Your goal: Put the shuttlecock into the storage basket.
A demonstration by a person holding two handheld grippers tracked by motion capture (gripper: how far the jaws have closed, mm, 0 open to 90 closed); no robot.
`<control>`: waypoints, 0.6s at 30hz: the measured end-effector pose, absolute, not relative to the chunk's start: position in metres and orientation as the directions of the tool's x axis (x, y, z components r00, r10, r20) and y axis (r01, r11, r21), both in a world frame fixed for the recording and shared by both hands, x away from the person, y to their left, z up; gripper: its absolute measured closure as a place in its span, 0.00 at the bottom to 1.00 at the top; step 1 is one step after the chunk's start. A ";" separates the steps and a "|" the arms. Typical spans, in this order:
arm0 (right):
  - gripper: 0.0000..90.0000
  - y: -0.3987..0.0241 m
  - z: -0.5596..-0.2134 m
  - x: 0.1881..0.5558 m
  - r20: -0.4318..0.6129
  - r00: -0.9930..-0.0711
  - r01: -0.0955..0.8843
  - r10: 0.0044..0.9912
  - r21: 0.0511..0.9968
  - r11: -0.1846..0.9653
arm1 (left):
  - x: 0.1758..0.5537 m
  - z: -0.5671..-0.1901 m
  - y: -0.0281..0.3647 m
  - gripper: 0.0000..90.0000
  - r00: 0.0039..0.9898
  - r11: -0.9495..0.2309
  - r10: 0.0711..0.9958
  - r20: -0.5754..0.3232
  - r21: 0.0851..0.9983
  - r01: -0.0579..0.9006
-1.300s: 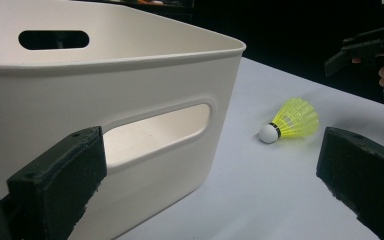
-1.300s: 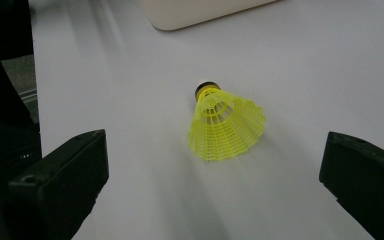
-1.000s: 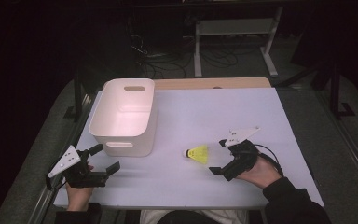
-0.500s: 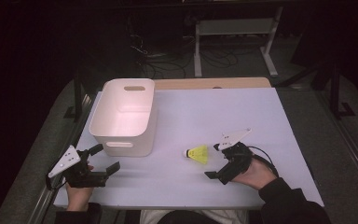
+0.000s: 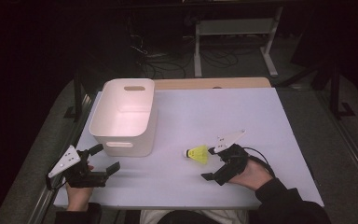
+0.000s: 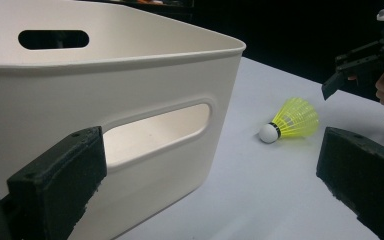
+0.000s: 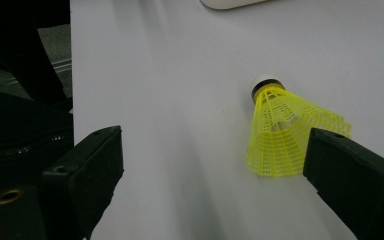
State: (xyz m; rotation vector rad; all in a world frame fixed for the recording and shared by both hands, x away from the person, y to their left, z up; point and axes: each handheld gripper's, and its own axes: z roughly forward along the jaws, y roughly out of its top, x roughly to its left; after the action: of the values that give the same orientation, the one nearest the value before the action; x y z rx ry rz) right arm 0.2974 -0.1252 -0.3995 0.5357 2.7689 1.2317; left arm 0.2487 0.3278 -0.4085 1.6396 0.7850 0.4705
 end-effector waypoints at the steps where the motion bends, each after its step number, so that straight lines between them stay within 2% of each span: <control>1: 0.13 -0.125 -0.399 0.297 0.075 -0.939 0.280 0.336 0.734 0.618 | 0.249 -0.408 0.328 0.00 0.691 -0.075 0.714 -0.113 0.969 0.236; 4: 0.18 -0.125 -0.398 0.298 0.079 -0.941 0.277 0.330 0.739 0.614 | 0.249 -0.408 0.328 0.00 0.690 -0.075 0.714 -0.113 0.969 0.236; 9: 0.32 -0.121 -0.401 0.297 0.063 -0.946 0.261 0.318 0.730 0.632 | 0.249 -0.408 0.328 0.00 0.691 -0.074 0.714 -0.114 0.969 0.236; 12: 0.47 -0.119 -0.403 0.298 0.066 -0.945 0.264 0.319 0.729 0.631 | 0.249 -0.408 0.328 0.00 0.691 -0.074 0.714 -0.113 0.969 0.235; 16: 0.72 -0.117 -0.404 0.299 0.082 -0.943 0.277 0.322 0.728 0.627 | 0.248 -0.408 0.328 0.00 0.692 -0.074 0.713 -0.114 0.969 0.235; 18: 0.82 -0.116 -0.405 0.300 0.095 -0.936 0.301 0.338 0.714 0.632 | 0.249 -0.408 0.328 0.00 0.693 -0.074 0.712 -0.114 0.969 0.235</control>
State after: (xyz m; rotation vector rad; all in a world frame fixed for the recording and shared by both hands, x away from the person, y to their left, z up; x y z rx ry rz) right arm 0.3003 -0.1161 -0.4049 0.5474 2.7942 1.2096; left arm 0.2486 0.3278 -0.4083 1.6391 0.7822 0.4692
